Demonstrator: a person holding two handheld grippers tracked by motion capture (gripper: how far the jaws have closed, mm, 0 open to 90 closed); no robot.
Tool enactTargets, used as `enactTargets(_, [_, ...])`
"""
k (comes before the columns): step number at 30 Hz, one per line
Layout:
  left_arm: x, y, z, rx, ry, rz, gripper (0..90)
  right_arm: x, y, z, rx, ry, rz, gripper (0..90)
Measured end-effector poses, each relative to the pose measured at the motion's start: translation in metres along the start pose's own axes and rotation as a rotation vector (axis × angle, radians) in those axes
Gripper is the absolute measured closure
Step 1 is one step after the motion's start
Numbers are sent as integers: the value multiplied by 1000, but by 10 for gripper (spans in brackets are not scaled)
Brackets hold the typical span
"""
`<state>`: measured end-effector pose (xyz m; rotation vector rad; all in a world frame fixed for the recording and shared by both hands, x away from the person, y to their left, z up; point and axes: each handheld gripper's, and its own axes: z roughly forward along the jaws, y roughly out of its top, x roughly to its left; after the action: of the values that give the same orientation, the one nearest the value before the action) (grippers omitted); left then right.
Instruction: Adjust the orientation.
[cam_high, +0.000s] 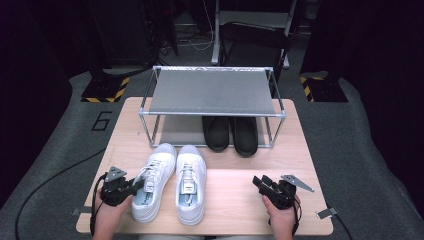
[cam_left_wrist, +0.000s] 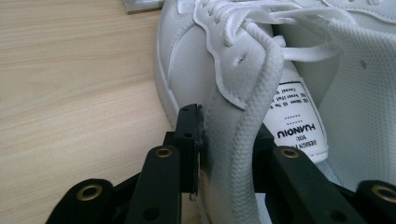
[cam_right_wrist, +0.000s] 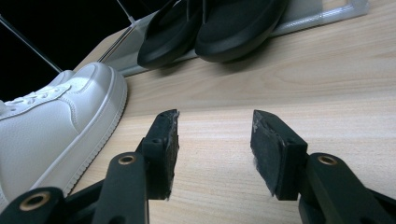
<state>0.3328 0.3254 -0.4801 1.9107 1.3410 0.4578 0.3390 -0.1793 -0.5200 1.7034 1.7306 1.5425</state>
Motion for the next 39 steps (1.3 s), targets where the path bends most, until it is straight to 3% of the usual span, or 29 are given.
enactTargets(4, [-4, 1, 0, 2, 34, 13, 777, -1, 0, 0, -1, 1, 8, 514])
enactTargets(7, [-3, -2, -1, -26, 28, -28, 790, -3, 0, 0, -7, 3, 10, 514])
enactTargets(11, [-4, -3, -1, -37, 39, -32, 809, -3, 0, 0, -1, 0, 25, 514])
enactTargets(14, [-3, -5, -1, -68, 33, -68, 816, -3, 0, -1, -2, 2, 27, 513])
enactTargets(21, [-2, -8, -3, -88, 34, -98, 827, -4, -1, 0, -1, -1, 36, 514])
enactTargets(26, [-3, -8, -4, -108, 48, -102, 827, -5, -1, 0, 1, -3, 37, 514])
enactTargets(39, [-2, 11, -27, -135, 26, -104, 824, -6, 0, -2, -13, 3, 48, 512])
